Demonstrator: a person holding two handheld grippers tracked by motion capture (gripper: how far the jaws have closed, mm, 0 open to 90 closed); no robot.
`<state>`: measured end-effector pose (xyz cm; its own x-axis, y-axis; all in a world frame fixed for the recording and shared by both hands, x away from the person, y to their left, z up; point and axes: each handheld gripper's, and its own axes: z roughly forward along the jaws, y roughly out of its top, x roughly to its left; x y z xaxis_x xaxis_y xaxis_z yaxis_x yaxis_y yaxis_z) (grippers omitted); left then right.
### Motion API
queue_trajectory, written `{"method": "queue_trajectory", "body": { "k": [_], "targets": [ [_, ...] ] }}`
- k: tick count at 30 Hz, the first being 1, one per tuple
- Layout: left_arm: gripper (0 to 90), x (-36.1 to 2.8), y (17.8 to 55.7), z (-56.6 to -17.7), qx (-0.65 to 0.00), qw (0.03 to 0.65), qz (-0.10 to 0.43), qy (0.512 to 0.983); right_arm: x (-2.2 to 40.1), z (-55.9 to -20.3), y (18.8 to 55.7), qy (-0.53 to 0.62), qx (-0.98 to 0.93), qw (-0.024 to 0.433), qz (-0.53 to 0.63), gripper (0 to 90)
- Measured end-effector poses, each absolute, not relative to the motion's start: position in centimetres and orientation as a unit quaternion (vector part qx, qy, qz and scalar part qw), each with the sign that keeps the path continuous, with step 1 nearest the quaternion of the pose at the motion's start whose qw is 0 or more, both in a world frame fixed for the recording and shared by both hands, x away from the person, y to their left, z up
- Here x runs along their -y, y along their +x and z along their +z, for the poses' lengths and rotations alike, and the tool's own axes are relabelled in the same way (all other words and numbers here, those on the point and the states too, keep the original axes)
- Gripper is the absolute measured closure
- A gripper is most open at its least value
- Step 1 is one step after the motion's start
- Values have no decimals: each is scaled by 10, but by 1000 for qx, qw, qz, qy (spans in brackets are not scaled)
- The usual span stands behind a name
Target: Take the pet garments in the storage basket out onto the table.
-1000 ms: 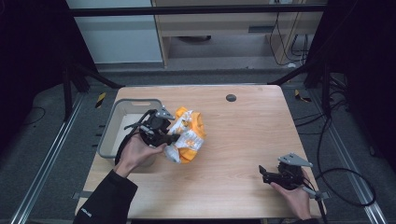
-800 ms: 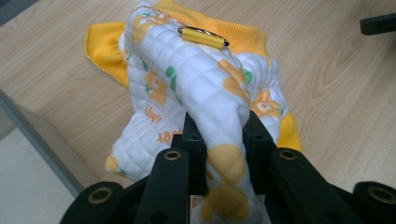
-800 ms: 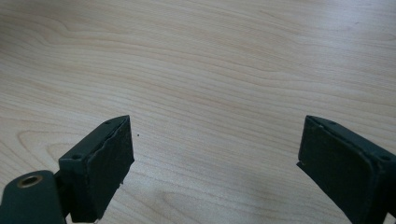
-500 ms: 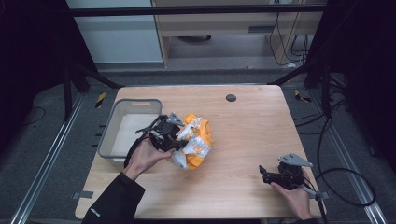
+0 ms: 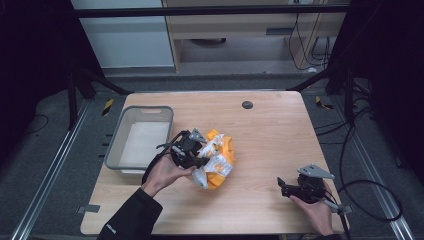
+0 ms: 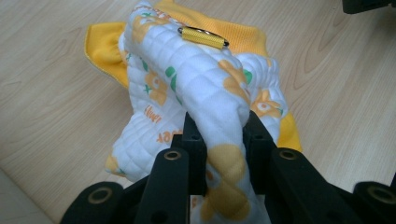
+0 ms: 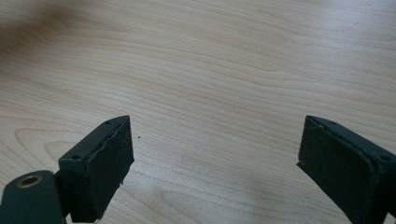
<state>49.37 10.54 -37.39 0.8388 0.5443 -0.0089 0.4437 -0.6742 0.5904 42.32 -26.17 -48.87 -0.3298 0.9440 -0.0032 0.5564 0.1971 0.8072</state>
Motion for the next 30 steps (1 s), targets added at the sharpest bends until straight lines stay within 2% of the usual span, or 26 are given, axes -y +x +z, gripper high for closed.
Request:
{"method": "queue_trajectory", "body": {
  "k": [30],
  "targets": [
    [740,-74,491,-416,-247,272,55,929,262,-490,424,515,-729,262,367,98]
  ]
}}
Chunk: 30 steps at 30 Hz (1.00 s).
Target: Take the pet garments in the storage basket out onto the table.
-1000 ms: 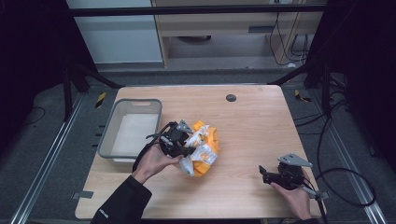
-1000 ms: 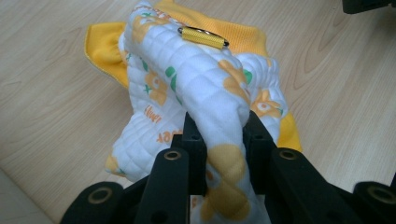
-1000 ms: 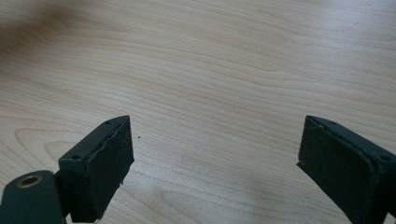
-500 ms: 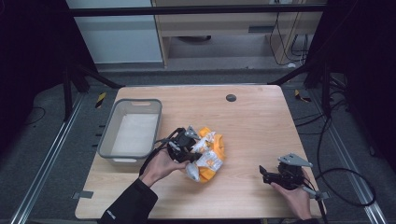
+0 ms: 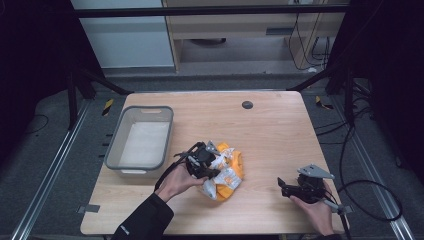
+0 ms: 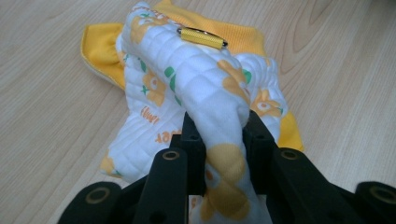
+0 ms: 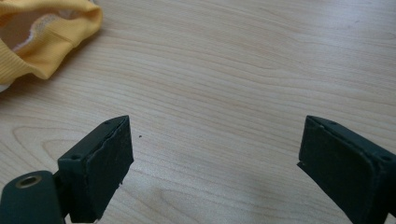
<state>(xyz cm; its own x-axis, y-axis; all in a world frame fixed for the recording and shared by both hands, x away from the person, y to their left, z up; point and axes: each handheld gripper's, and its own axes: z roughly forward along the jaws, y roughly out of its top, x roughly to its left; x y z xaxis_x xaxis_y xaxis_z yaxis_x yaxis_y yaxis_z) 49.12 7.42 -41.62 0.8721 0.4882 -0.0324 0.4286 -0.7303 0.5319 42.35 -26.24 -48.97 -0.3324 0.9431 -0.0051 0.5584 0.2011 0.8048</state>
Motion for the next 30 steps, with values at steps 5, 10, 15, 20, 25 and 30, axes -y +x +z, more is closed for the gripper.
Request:
{"method": "queue_trajectory", "body": {
  "k": [5,10,15,20,25,30],
  "targets": [
    [713,-73,492,-421,-245,266,52,931,262,-490,423,516,-729,259,367,97],
    [677,-74,492,-426,-243,257,52,934,262,-490,424,515,-731,260,365,96],
    [641,-75,492,-429,-244,255,51,934,262,-490,424,515,-731,259,364,95],
    [572,-76,491,-429,-241,263,57,932,262,-491,424,514,-732,260,364,95],
    [460,-79,488,-425,-239,280,62,928,262,-490,423,516,-731,258,365,93],
    [354,-86,482,-419,-236,306,79,919,262,-491,423,516,-731,258,364,91]
  ]
}}
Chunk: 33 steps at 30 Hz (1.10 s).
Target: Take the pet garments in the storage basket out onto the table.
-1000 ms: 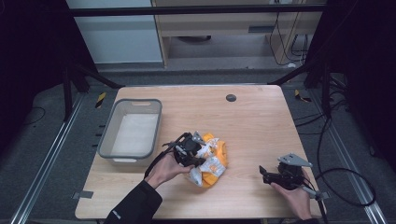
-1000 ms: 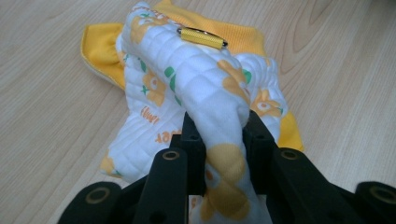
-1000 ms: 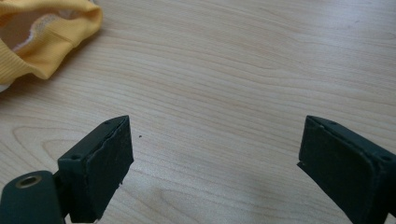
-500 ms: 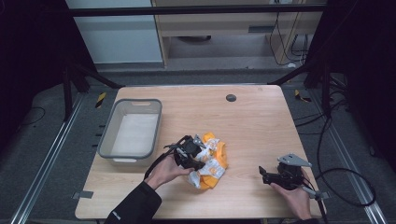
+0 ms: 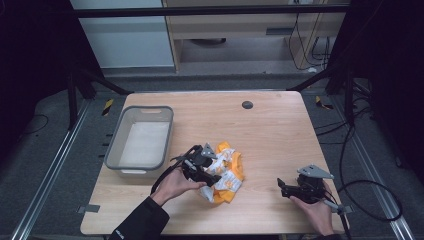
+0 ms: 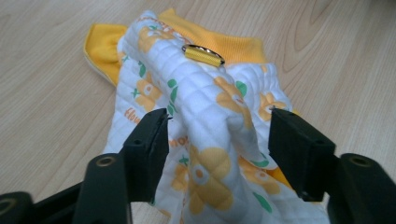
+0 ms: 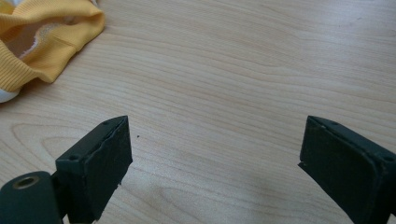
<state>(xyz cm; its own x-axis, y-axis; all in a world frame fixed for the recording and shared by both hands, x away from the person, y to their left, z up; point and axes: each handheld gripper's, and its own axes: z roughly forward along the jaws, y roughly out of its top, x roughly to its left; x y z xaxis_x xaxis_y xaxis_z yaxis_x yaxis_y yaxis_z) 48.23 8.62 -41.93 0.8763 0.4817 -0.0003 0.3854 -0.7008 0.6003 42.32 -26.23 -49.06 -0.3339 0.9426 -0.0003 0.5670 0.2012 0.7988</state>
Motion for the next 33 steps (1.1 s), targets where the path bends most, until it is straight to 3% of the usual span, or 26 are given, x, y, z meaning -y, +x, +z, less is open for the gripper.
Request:
{"method": "queue_trajectory", "body": {
  "k": [8,16,33],
  "targets": [
    [258,-102,473,-415,-236,339,104,905,263,-491,424,515,-732,261,362,88],
    [224,-122,464,-412,-251,382,127,880,263,-491,423,516,-732,260,362,86],
    [227,-177,433,-420,-299,433,189,829,263,-492,422,514,-733,261,361,80]
  ]
}}
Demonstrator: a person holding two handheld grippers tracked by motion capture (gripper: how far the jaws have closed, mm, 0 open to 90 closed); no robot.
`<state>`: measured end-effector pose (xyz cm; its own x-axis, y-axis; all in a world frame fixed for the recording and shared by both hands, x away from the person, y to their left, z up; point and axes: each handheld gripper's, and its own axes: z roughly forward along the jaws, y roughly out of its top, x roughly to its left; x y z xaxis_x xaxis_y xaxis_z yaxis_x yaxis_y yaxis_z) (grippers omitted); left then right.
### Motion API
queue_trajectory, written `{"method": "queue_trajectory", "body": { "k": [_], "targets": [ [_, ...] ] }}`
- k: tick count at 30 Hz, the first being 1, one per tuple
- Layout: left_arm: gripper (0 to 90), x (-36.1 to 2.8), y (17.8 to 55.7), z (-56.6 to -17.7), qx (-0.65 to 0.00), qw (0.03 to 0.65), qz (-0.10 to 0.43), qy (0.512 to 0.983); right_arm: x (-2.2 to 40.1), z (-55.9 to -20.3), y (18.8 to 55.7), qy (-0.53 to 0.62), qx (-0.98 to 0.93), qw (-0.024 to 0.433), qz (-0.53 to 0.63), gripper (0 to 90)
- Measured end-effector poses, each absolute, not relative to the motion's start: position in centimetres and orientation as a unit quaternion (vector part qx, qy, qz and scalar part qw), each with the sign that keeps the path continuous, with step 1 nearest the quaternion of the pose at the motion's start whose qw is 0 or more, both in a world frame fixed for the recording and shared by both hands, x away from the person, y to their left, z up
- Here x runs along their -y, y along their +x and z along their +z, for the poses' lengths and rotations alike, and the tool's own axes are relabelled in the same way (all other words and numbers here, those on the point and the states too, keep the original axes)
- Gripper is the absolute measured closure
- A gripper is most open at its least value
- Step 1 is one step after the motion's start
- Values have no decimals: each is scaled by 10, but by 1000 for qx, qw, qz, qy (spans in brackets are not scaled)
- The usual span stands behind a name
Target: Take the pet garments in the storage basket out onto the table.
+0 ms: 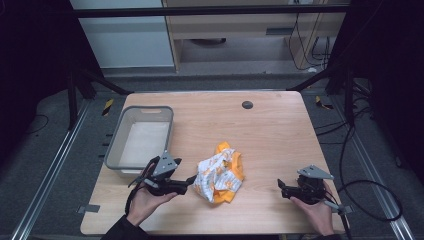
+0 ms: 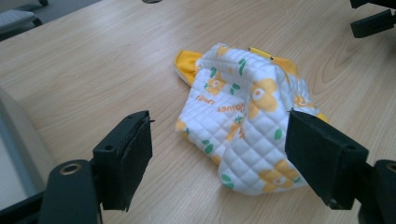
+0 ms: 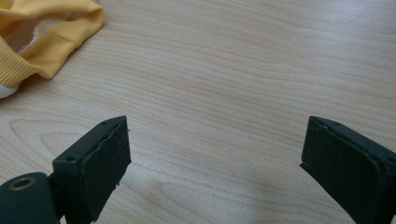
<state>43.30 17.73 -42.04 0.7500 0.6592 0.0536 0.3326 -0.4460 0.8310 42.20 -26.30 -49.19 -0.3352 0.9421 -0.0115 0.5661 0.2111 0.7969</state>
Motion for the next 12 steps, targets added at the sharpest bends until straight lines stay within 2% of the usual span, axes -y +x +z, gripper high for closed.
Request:
{"method": "queue_trajectory", "body": {
  "k": [12],
  "targets": [
    [234,-204,421,-432,-329,445,207,807,265,-493,418,517,-731,260,362,79]
  ]
}}
